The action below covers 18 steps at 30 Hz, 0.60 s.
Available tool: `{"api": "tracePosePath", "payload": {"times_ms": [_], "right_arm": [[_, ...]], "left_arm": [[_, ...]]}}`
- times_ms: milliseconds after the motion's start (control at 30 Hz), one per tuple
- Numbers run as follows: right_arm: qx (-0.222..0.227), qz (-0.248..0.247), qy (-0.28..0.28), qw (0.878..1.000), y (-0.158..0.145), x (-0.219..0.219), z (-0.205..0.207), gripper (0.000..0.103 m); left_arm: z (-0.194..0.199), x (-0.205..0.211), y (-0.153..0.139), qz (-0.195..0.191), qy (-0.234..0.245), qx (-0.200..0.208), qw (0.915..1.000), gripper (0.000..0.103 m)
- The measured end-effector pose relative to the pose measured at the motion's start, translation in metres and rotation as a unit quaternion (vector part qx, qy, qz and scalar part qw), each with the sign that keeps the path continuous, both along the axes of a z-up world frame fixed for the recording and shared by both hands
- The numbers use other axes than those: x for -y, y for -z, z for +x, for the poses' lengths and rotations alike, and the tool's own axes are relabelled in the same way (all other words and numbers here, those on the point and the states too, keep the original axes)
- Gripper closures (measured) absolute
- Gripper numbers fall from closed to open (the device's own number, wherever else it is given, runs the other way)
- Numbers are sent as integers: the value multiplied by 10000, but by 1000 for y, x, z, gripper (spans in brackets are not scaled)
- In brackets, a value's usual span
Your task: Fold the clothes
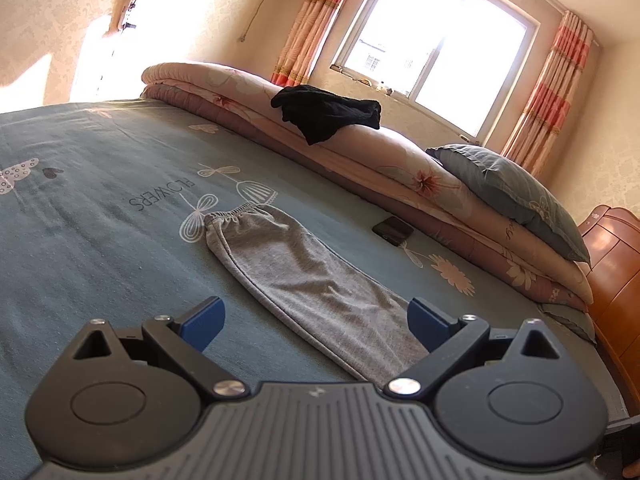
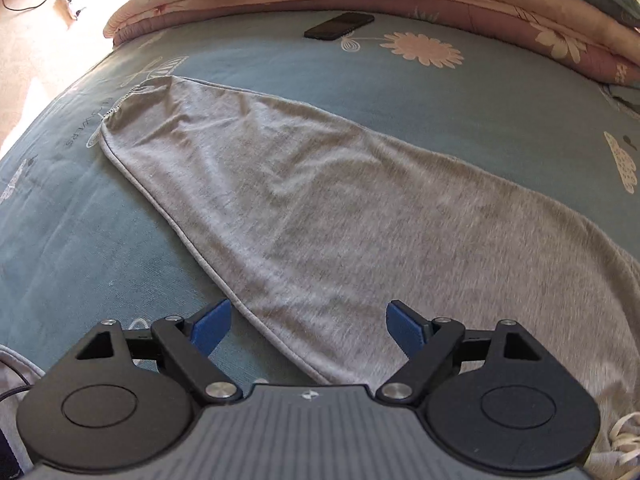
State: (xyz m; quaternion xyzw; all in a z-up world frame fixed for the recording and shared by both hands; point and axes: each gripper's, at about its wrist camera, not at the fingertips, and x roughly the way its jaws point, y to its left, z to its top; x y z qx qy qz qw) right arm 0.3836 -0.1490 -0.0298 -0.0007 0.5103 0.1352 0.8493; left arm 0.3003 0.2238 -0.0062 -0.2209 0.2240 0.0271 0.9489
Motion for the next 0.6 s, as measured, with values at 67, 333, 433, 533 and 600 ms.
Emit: {"api": "tracePosePath", "payload": {"times_ms": [67,333,433,533,600], "right_arm": [[-185,-34,161,9997,19,9,-10,15],[-37,1050,-3,9945,2,25,-57,15],[430,732,351,9958,-34,64,-93,12],[607,255,1077,9920,-44,110,-151,7],[546,250,1536,9863,-38,137,-197,7]], "left_arm": [[-1,3,-1,28,36,17,10000,6],[-3,31,-9,310,312,90,9990,6],[-6,51,-14,462,553,175,9972,6],[-12,77,-21,679,893,276,9933,6],[-21,97,-27,817,1153,374,9893,6]]}}
